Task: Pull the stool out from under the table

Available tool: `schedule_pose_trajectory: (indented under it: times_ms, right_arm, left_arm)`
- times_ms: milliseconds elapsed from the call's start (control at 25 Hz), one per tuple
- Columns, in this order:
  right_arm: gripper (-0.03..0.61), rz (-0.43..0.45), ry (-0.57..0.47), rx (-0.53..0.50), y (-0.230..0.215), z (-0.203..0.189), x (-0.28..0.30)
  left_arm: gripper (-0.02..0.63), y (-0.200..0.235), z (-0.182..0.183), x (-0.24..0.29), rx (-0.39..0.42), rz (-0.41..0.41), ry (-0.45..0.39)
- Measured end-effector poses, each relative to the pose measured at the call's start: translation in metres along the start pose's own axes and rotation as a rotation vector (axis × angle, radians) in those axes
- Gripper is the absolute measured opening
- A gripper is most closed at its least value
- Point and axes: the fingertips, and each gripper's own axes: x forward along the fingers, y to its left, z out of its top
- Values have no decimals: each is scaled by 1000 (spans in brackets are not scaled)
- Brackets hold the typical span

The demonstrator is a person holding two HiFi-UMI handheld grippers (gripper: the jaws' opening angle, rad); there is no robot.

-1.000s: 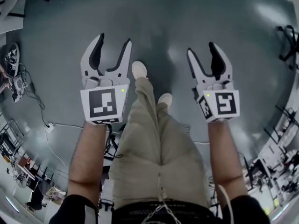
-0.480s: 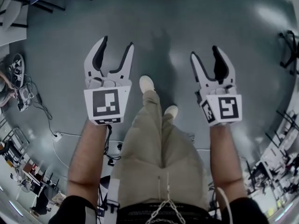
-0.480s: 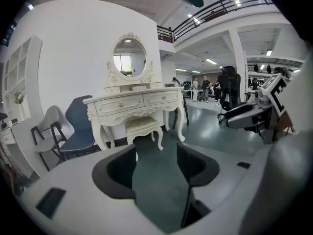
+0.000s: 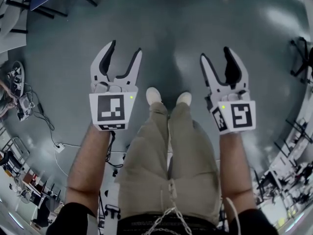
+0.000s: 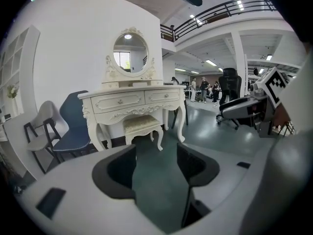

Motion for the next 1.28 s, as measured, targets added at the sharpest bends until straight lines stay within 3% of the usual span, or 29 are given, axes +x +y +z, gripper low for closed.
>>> schedule_pose_trajectory:
  times_ms: [280,640,840,1000,1280]
  right_arm:
    - [249,3,21,15,-4,-6,-3]
    - [249,22,58,14,2,-21,-1]
    - [249,71,63,-11,10,-14,7]
    - [249,105,64,-27,11,-12,12]
    - [249,142,59,-41,14,-19,18]
  left_arm:
    - [250,13,7,-15,-36,72,-6]
    - [250,22,6,-12,-22,101,3]
    - [250,28,5,-14,-60,145,7]
    - [250,28,15,-18,-87,193,-46]
    - [250,31,-1,-21,-60,209,1]
